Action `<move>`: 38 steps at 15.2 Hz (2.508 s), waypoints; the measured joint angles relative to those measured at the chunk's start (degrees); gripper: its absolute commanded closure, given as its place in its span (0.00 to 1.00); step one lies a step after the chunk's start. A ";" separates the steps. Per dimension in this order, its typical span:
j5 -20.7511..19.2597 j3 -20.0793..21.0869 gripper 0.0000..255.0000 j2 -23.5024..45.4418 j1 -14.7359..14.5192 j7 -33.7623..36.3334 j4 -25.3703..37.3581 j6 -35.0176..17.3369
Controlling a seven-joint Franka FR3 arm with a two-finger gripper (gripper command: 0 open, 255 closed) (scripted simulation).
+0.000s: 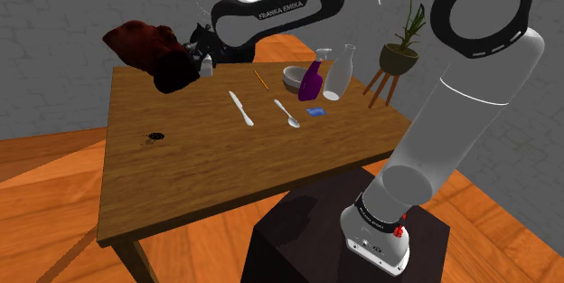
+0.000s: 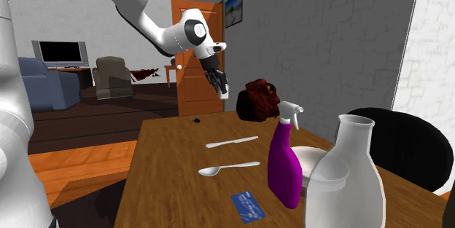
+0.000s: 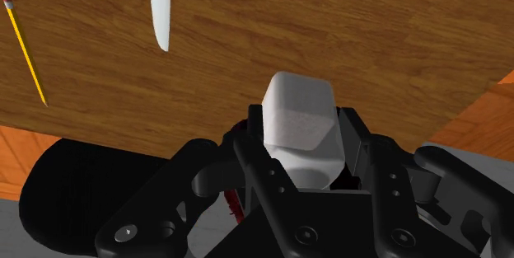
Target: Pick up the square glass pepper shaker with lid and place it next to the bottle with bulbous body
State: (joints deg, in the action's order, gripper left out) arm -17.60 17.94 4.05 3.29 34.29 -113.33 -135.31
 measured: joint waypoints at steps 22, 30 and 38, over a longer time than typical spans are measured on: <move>4.07 0.50 1.00 -2.70 -0.20 -4.96 13.67 15.76; 4.48 0.66 1.00 -2.05 -0.36 -6.24 20.70 22.08; 9.85 -3.61 1.00 -12.06 3.10 -14.63 9.91 19.45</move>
State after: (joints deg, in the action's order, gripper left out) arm -7.75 14.33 -8.01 6.39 19.67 -103.42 -115.86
